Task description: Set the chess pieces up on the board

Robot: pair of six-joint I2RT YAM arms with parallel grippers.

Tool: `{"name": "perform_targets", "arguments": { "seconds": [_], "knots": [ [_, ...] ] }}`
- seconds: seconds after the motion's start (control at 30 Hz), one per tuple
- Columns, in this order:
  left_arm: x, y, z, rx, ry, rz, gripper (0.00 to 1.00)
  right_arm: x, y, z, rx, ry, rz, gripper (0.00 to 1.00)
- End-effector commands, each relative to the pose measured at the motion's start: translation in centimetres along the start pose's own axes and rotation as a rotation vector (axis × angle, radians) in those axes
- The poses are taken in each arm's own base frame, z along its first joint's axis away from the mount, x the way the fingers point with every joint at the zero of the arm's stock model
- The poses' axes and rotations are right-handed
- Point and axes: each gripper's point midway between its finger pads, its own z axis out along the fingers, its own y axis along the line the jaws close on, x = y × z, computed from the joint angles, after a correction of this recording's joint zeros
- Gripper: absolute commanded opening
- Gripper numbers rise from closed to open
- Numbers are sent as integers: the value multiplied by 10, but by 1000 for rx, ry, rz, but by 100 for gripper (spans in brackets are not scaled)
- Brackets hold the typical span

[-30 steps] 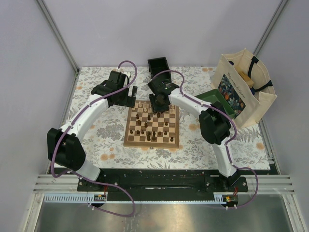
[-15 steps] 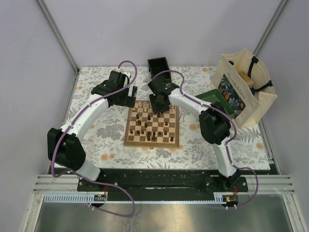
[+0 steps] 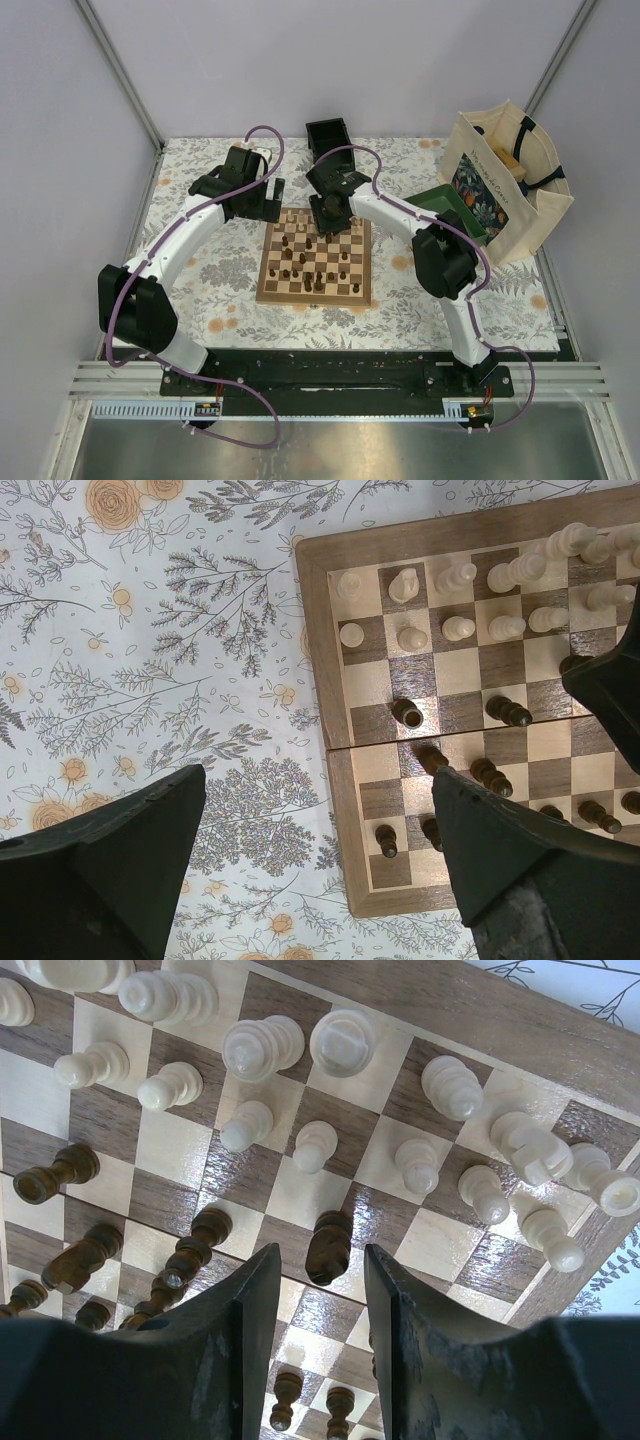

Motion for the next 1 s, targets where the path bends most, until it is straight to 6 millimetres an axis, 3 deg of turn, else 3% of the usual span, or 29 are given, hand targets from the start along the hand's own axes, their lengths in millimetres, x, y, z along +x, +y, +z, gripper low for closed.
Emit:
{"name": "perform_targets", "arguments": {
  "seconds": [0.0,0.3,0.47,0.57,0.67,0.97],
  "knots": [
    [-10,-1,-3,7,-34,-11,99,-17,-1,-6,4,-43,-2,47],
    [-9,0,-3,5,-31,-7,99,-19,0,-4,2,-45,-1,40],
    [-10,0,-3,4,-36,-8,99,-21,1,-8,-1,-48,-1,31],
    [-9,0,-4,5,-33,-7,99,-21,-1,-10,4,-54,-1,33],
    [-9,-1,-3,11,-32,-9,99,-19,0,-9,-1,-47,-4,42],
    [-8,-2,-3,14,-29,-9,99,-15,1,-4,-3,-29,-3,40]
  ]
}}
